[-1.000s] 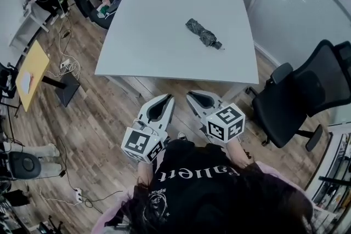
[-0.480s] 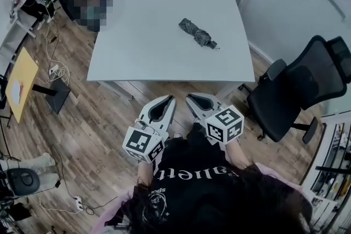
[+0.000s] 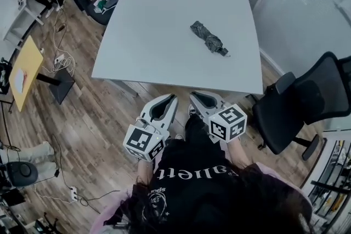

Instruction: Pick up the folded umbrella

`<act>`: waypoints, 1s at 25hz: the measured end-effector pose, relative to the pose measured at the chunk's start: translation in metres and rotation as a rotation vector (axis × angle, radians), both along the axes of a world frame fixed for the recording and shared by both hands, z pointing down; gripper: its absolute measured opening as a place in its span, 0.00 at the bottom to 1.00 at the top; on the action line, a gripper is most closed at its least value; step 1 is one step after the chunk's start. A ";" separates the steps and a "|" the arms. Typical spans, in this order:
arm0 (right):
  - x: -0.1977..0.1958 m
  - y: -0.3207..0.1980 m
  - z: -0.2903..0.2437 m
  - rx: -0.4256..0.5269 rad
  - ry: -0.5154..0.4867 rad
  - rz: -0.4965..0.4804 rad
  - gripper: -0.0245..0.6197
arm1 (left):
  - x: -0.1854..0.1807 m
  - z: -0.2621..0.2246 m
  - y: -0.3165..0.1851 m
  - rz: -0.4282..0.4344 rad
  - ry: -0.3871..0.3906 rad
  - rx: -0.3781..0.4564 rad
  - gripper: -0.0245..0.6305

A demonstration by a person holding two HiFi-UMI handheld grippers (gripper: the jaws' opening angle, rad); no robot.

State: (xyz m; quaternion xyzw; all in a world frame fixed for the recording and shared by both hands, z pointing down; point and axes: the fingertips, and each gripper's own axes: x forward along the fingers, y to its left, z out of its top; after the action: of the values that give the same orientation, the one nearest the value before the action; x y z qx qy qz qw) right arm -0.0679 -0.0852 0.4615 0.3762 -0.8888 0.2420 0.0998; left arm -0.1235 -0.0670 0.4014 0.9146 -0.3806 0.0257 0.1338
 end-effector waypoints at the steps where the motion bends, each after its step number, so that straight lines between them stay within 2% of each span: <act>1: 0.002 -0.010 0.003 -0.004 -0.001 0.000 0.09 | 0.002 0.001 -0.007 -0.002 -0.005 -0.001 0.09; 6: 0.014 -0.062 0.013 -0.012 0.001 -0.010 0.09 | 0.012 0.007 -0.052 -0.019 -0.004 -0.006 0.09; 12: 0.044 -0.126 0.025 -0.039 0.008 -0.005 0.09 | 0.049 0.009 -0.109 0.005 -0.008 -0.007 0.09; 20: 0.077 -0.185 0.055 -0.078 0.028 0.022 0.09 | 0.072 0.016 -0.163 0.014 -0.038 -0.035 0.09; 25: 0.105 -0.222 0.076 -0.066 0.097 0.046 0.10 | 0.078 0.017 -0.189 0.000 -0.053 -0.033 0.09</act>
State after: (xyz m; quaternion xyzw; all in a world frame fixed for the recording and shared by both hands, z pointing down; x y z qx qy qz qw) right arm 0.0370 -0.3068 0.5374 0.4045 -0.8655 0.2548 0.1493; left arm -0.0453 -0.2562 0.4186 0.9113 -0.3836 0.0560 0.1387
